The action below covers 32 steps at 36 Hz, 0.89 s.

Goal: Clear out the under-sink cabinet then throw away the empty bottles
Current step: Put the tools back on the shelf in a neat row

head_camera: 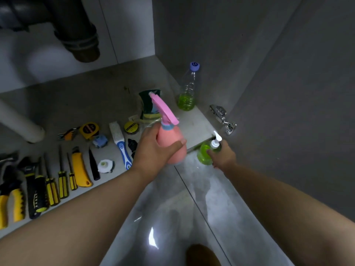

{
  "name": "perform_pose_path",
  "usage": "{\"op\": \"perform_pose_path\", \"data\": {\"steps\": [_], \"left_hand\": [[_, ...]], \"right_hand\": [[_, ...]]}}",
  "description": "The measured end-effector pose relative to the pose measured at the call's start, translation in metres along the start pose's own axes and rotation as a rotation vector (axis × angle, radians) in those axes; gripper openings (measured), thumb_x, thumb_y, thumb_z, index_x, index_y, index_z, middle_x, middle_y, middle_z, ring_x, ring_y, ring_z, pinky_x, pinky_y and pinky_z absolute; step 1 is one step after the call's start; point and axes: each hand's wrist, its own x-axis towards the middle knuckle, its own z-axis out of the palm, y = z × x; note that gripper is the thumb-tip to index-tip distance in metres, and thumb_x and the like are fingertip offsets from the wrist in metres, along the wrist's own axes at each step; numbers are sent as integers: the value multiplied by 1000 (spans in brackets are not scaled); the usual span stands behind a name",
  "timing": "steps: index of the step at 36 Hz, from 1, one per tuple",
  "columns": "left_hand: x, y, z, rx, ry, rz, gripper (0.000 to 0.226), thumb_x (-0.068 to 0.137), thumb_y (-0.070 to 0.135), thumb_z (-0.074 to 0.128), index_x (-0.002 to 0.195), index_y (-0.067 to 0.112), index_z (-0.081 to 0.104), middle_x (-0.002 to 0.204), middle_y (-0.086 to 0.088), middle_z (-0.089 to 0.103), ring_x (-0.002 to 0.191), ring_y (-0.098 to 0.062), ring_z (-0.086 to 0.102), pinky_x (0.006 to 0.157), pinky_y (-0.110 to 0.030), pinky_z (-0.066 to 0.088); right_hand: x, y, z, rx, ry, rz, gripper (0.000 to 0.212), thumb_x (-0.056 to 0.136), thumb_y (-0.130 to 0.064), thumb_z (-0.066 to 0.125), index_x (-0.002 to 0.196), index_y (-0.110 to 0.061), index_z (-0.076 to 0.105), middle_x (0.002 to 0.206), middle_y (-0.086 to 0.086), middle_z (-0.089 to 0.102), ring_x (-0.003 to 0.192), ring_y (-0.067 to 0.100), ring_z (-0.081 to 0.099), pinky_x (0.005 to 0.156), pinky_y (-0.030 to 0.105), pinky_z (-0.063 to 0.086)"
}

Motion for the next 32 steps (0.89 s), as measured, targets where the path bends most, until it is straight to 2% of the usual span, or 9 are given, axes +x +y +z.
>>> {"op": "perform_pose_path", "data": {"steps": [4, 6, 8, 15, 18, 21, 25, 28, 32], "left_hand": [[16, -6, 2, 16, 29, 9, 61, 75, 39, 86, 124, 41, 50, 129, 5, 58, 114, -18, 58, 99, -48, 53], [24, -10, 3, 28, 36, -4, 60, 77, 37, 85, 121, 44, 46, 126, 10, 56, 113, -15, 55, 100, -46, 52], [30, -14, 5, 29, 52, -12, 59, 77, 34, 86, 121, 42, 47, 123, 12, 55, 111, -14, 55, 101, -44, 52], [46, -23, 15, 76, 81, -29, 63, 78, 29, 85, 133, 24, 54, 132, -2, 60, 117, -23, 58, 101, -41, 51], [49, -22, 18, 142, 56, -42, 62, 80, 29, 84, 134, 24, 54, 136, -6, 55, 123, -28, 54, 104, -47, 49], [53, -17, 20, 180, 48, -56, 62, 79, 27, 84, 134, 21, 55, 136, -9, 53, 126, -32, 52, 102, -49, 49], [54, -14, 19, 197, 54, -89, 67, 78, 22, 85, 136, 20, 53, 138, -9, 53, 125, -32, 53, 103, -49, 49], [52, -14, 19, 183, 53, -107, 68, 78, 17, 85, 138, 19, 52, 140, -9, 51, 126, -32, 53, 105, -51, 48], [51, -12, 19, 195, 69, -105, 69, 79, 13, 83, 141, 18, 51, 140, -11, 47, 127, -33, 51, 109, -49, 45]], "right_hand": [[15, -4, 6, -97, 77, 14, 47, 84, -42, 68, 127, -24, 57, 115, 14, 68, 102, 37, 68, 91, 41, 55], [18, -5, 7, -131, 137, 19, 40, 89, -42, 61, 124, -24, 60, 117, 13, 67, 107, 36, 64, 86, 31, 48], [20, -5, 8, -156, 188, 10, 34, 91, -38, 55, 121, -24, 63, 115, 14, 67, 107, 36, 62, 80, 30, 41], [2, 0, -2, -256, 180, -116, 28, 92, -36, 56, 110, -18, 65, 107, 15, 69, 103, 38, 62, 75, 30, 38], [-9, 1, -13, -265, 174, -195, 21, 88, -41, 56, 91, -21, 62, 92, 11, 69, 93, 37, 62, 72, 30, 40], [-19, -4, -30, -267, 155, -276, 25, 83, -47, 56, 69, -28, 48, 66, -1, 58, 74, 28, 60, 65, 29, 41], [-30, -22, -52, -267, 161, -372, 24, 77, -47, 61, 69, -27, 51, 57, -4, 55, 66, 23, 60, 63, 31, 48], [-33, -42, -64, -246, 213, -420, 31, 73, -49, 63, 63, -23, 49, 54, -4, 55, 60, 20, 58, 60, 29, 44], [-28, -70, -72, -168, 291, -456, 28, 70, -46, 59, 59, -24, 47, 50, -6, 50, 55, 15, 50, 59, 27, 40]]}}
